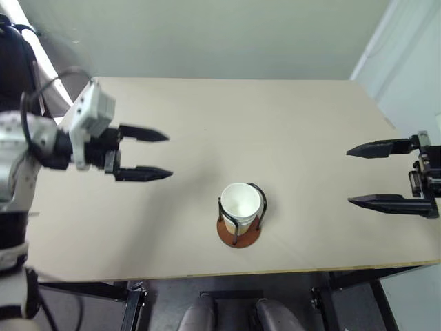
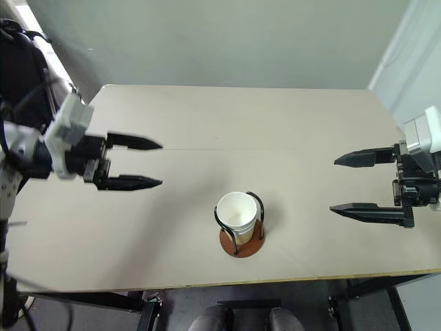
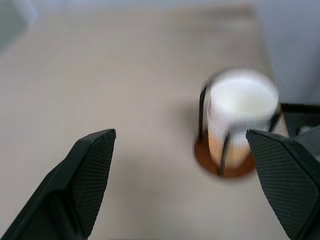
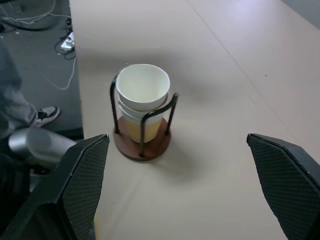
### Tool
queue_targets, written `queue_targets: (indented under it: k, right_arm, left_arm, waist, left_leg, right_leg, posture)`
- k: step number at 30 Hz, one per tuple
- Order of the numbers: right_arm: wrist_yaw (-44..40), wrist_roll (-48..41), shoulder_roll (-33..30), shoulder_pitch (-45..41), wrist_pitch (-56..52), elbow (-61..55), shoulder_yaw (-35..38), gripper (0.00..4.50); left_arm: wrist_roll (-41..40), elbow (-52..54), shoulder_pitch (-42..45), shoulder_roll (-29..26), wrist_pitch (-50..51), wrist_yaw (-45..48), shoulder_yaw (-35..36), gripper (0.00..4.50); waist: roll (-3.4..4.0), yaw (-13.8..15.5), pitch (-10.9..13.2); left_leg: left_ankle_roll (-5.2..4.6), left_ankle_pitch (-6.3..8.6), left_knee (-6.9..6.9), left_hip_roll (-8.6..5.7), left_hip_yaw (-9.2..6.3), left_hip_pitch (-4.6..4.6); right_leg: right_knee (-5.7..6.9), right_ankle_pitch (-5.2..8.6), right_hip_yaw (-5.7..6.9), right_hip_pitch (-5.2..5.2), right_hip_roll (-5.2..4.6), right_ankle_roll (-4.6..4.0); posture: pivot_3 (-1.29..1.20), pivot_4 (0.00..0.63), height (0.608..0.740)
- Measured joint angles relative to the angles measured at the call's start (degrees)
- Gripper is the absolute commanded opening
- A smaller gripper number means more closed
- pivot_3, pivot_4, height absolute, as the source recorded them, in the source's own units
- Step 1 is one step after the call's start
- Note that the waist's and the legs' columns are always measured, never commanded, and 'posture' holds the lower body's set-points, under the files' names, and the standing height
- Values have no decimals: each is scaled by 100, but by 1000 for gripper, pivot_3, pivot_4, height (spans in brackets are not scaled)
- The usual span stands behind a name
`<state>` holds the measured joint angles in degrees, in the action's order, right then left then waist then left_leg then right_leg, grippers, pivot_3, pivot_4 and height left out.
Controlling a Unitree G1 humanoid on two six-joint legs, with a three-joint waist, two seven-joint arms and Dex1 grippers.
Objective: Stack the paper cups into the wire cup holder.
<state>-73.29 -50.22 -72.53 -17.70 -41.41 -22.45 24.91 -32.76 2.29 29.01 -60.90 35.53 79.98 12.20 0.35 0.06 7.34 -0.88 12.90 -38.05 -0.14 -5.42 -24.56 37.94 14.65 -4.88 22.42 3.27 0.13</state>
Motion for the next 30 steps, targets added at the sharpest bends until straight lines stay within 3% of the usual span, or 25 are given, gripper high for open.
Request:
queue_targets:
  k: [3,15,21,30]
  right_arm:
    - [-16,144,51,-199,140,211,-286,4500]
    - [-370,513,405,-756,523,802,-1064,4500]
    - [-320,-522,994,-1669,204,1048,-706,4500]
    - [-62,-579,1062,-1844,-47,976,-711,4500]
  left_arm:
    - [-101,116,-636,209,99,-414,414,4471]
    - [-616,1187,-1508,349,416,-1314,1204,4471]
    - [-868,1480,-1697,363,564,-1563,1405,4471]
    - [-868,1372,-1636,342,565,-1630,1321,4471]
  waist:
    - [-4,68,1]
    - [-7,21,1]
    - [-5,33,2]
    - [-5,28,2]
  left_leg:
    - [-9,1,-6,-3,-1,-2]
    - [1,-16,3,-1,2,37]
    - [7,-20,13,0,1,38]
    - [13,-12,25,0,1,37]
  right_leg:
    - [0,-7,2,-4,-3,-9]
    - [3,-26,2,-25,0,-41]
    - [4,-22,3,-24,4,-49]
    - [5,-18,4,-17,0,-60]
  posture:
    - [0,150,740]
    - [0,150,740]
    - [0,150,740]
    - [0,150,740]
